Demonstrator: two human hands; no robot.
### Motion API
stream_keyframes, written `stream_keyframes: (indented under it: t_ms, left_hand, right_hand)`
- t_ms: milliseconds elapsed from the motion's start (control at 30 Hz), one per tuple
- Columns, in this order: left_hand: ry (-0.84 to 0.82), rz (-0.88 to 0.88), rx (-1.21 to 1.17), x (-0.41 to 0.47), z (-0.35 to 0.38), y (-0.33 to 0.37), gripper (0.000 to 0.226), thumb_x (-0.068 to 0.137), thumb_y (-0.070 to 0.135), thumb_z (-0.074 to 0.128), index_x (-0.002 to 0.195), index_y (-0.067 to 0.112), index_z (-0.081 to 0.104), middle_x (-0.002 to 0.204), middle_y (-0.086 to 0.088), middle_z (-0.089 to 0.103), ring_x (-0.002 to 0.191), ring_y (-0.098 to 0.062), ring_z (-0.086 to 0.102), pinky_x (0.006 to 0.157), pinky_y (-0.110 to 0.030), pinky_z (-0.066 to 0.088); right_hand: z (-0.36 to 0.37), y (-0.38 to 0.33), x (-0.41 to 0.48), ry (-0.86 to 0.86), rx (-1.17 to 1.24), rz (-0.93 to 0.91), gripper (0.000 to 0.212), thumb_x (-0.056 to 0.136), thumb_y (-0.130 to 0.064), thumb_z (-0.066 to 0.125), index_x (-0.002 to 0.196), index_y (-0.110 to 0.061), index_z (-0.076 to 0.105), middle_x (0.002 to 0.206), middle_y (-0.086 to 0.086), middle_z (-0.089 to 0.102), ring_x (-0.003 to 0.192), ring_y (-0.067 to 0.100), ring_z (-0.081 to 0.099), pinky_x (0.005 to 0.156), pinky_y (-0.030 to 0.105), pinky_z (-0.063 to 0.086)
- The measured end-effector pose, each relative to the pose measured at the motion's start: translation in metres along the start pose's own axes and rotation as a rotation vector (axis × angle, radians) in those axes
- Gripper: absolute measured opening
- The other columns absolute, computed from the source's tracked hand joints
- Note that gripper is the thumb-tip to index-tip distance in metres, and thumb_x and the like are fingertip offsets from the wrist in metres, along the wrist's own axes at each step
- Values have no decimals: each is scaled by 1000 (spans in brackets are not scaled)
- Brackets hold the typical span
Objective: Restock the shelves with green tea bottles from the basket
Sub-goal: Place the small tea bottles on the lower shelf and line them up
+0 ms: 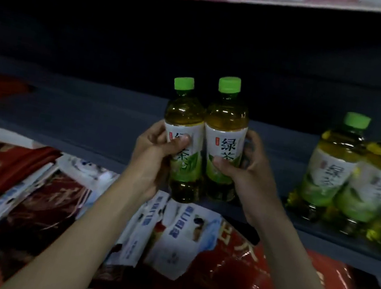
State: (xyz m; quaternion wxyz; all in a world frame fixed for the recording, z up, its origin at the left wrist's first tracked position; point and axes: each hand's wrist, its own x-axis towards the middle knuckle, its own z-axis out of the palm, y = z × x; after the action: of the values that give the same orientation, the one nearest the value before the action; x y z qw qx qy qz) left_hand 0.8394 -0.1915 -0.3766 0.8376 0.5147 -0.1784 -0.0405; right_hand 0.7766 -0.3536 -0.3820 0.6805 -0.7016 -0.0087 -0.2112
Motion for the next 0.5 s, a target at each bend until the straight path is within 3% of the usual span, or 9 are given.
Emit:
stream_keyframes:
  t_ms: [167,333,433,500]
  left_hand:
    - [-116,-40,-28,21,26,-35,53,76,-2,70,126,-2,54,114,-15,69,104,-26,68,81,-36,56]
    - [-155,-48,2,39,39,-56,60,78,3,71,134,1,48,128,-19,62,117,-32,61,88,-40,54]
    - [-186,-25,66,45,45,-65,59,77,9,70,133,6,51,125,-12,65,117,-27,62,91,-41,53]
    - [-209,0,112,46,47,-67,56,77,13,68,131,10,53,122,-7,68,115,-23,63,89,-37,54]
  right_hand:
    - [-36,15,7,87,-104,-45,65,83,-1,71,134,-31,43,124,-11,59,109,-4,58,85,21,54]
    - [-54,31,12,110,-120,-30,68,86,1,67,140,-31,41,129,-11,58,117,0,55,92,26,52]
    - [-60,35,14,129,-94,-27,63,90,-1,64,140,-31,40,125,-14,61,114,0,58,96,30,52]
    - [-61,36,13,118,-114,-26,64,91,-3,62,143,-30,37,127,-15,60,115,-3,57,95,24,51]
